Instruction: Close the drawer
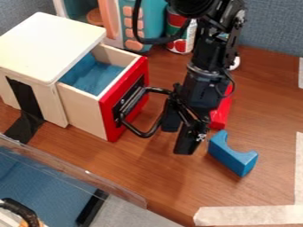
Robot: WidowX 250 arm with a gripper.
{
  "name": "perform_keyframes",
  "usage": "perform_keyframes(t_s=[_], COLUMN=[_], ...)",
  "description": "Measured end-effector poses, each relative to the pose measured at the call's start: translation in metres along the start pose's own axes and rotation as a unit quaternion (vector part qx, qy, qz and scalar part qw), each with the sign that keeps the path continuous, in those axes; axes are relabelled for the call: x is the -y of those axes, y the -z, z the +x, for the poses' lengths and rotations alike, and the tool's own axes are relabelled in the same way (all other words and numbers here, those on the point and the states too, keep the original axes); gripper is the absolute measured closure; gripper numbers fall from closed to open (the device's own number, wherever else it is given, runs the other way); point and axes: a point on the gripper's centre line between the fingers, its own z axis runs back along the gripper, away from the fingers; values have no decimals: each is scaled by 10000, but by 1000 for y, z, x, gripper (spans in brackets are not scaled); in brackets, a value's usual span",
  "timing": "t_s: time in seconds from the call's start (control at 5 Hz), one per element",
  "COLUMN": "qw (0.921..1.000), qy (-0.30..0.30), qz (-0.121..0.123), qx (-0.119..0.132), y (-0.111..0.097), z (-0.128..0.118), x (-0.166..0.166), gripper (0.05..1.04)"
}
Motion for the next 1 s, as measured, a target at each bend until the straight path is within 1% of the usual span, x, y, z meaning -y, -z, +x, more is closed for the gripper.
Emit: perform_keyframes(t_s=[0.4,0.8,1.0], qw=[9991,9975,9940], qy=[-352,-616,-991], qz=[-80,-198,-325], qx=[-210,-297,-317], y=[5,12,18], z=[-12,-22,-34], x=[-3,-6,-14], gripper=[83,83,83])
